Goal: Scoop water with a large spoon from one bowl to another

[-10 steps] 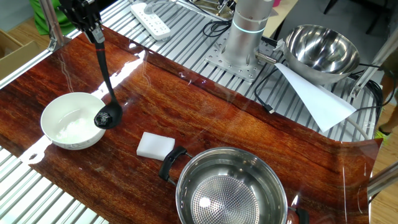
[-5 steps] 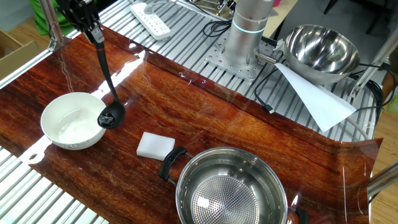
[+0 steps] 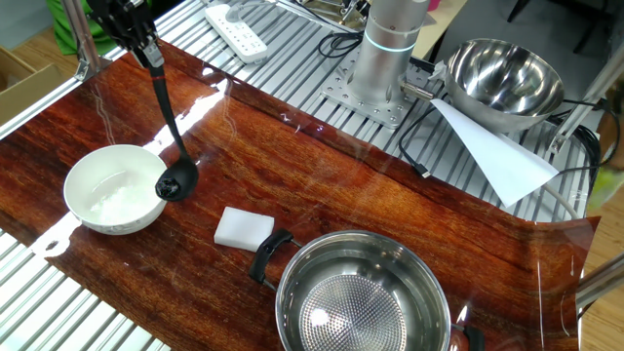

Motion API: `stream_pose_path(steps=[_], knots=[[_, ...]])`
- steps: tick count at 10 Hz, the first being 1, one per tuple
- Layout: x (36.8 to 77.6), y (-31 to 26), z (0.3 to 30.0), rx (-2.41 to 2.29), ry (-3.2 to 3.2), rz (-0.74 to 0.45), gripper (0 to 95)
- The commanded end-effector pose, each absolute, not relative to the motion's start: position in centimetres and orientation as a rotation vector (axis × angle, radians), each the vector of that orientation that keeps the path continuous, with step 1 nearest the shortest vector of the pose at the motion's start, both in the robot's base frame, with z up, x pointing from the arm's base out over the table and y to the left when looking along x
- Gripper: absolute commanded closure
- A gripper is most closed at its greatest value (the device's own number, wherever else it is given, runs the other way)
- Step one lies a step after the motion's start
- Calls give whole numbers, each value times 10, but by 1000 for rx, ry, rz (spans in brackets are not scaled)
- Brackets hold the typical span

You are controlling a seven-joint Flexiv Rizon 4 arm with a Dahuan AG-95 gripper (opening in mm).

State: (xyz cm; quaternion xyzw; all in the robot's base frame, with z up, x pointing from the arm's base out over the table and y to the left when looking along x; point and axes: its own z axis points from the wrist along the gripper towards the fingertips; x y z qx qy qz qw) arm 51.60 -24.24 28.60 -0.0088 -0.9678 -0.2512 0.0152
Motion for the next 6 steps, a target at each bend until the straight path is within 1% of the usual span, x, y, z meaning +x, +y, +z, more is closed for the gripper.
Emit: stream_pose_path(steps=[1, 6], knots=[[514, -244, 284, -16, -3018, -784, 950], [511, -249, 282, -3, -3010, -810, 950]])
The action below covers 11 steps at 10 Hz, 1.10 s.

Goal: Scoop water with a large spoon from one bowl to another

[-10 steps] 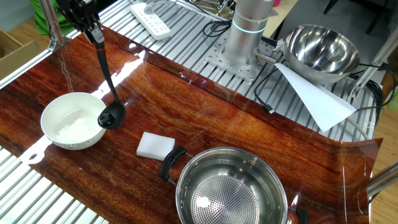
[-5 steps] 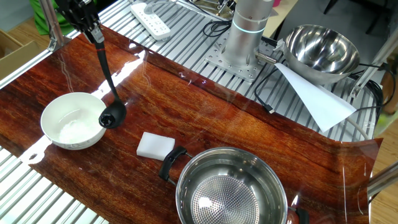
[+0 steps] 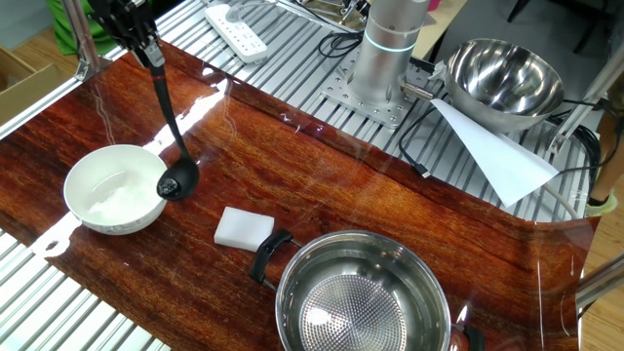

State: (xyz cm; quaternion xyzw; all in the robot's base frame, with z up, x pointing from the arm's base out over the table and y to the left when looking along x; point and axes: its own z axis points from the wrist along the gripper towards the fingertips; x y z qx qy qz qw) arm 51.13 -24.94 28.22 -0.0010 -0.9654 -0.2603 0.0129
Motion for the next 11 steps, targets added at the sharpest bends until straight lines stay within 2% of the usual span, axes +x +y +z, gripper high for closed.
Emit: stream_pose_path(steps=[1, 11], knots=[[510, -250, 282, -1, -3012, -807, 950], [505, -259, 278, 5, -3000, -849, 950]])
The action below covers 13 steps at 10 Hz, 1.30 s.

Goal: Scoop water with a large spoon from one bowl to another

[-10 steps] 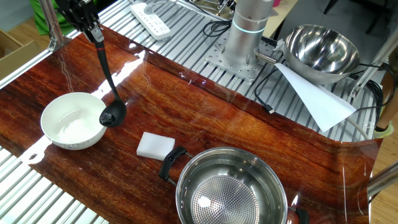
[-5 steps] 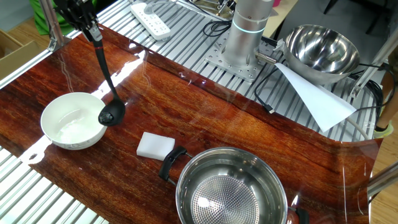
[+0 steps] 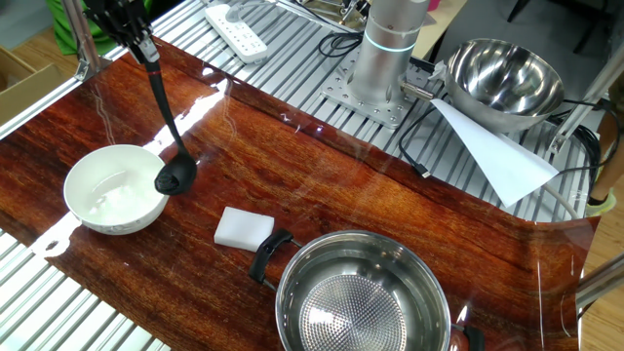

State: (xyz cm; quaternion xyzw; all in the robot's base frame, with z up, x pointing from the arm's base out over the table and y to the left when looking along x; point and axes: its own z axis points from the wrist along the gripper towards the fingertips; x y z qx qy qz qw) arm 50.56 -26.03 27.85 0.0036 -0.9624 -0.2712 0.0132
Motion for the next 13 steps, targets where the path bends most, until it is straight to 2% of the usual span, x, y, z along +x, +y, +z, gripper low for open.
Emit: stream_pose_path(steps=[1, 3, 6, 10, 13], knots=[[505, -259, 278, 4, -2998, -854, 950], [504, -260, 277, -8, -2981, -887, 950], [504, -261, 277, 3, -2991, -871, 950], [504, -260, 277, 102, -3084, -670, 950], [507, -255, 279, 123, -3108, -582, 950]])
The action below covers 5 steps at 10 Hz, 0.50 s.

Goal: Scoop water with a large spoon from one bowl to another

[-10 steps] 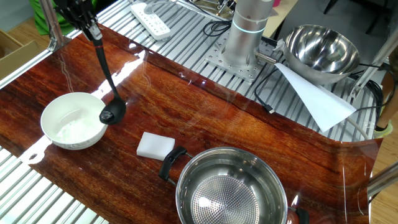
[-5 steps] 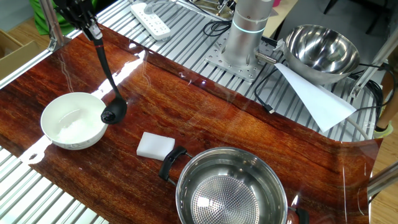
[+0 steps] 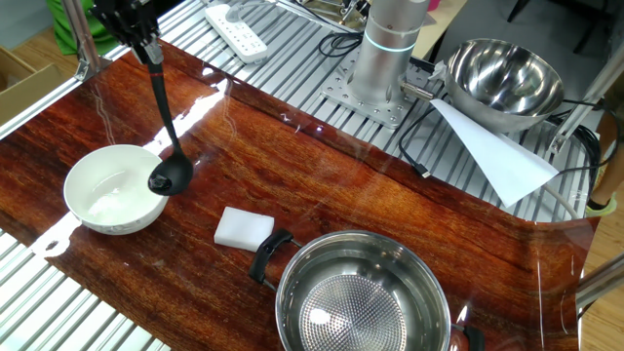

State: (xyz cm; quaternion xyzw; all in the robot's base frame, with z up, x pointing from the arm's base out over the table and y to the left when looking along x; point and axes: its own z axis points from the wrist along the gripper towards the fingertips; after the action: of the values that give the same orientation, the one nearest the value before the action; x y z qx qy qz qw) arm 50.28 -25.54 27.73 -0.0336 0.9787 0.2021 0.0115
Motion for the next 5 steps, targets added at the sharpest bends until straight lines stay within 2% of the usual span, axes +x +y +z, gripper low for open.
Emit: stream_pose_path(steps=[1, 5], knots=[[509, -252, 281, -123, 3065, 539, 950], [518, -235, 289, -110, 3079, 450, 950]])
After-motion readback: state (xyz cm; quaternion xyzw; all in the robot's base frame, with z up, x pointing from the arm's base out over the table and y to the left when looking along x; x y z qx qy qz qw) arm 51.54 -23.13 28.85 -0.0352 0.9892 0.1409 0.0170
